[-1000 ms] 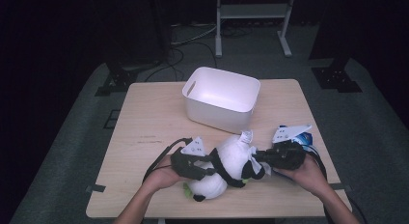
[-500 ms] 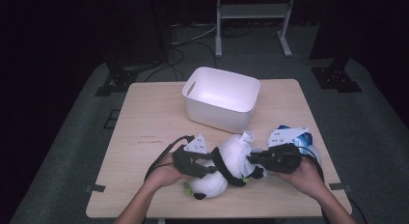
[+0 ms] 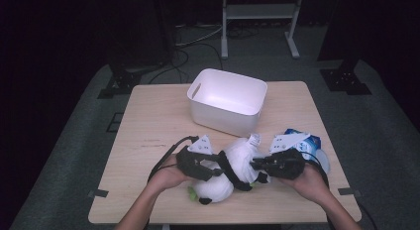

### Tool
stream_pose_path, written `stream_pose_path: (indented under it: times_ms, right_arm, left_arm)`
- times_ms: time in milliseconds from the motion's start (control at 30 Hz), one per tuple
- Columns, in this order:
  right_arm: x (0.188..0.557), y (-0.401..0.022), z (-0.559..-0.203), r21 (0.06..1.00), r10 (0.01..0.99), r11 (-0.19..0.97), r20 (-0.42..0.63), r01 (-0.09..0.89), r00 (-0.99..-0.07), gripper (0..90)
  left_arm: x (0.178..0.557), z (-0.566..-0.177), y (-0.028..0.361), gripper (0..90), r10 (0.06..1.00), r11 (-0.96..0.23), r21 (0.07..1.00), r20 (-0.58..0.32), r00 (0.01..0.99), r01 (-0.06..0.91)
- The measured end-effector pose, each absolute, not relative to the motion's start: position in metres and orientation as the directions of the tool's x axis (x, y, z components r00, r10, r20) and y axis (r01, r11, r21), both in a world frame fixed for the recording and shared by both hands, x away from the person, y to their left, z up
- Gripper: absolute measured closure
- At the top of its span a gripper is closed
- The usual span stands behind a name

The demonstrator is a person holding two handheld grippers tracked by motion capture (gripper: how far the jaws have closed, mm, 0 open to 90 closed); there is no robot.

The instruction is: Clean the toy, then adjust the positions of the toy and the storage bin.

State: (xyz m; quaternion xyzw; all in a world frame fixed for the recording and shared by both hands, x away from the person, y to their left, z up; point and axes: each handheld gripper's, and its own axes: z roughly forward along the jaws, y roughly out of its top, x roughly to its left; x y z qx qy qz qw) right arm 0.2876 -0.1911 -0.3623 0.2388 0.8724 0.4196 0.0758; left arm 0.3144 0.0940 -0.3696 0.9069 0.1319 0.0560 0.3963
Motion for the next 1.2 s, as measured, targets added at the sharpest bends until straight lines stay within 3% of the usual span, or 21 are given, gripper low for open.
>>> stream_pose_path:
  times_ms: [533,700,1200]
  right_arm:
    - [0.32,-0.198,-0.393,0.71,0.574,0.543,0.076,0.449,-0.816,85.2]
    - [0.321,-0.202,-0.395,0.732,0.574,0.509,0.104,0.453,-0.813,85.2]
    - [0.298,-0.17,-0.378,0.759,0.463,0.539,0.095,0.366,-0.881,85.2]
  left_arm:
    - [0.311,-0.367,0.129,42.2,0.328,-0.631,0.741,-0.013,0.945,0.229]
    - [0.308,-0.367,0.131,40.8,0.316,-0.64,0.735,-0.014,0.949,0.224]
    - [0.307,-0.371,0.137,40.0,0.318,-0.638,0.734,-0.023,0.948,0.232]
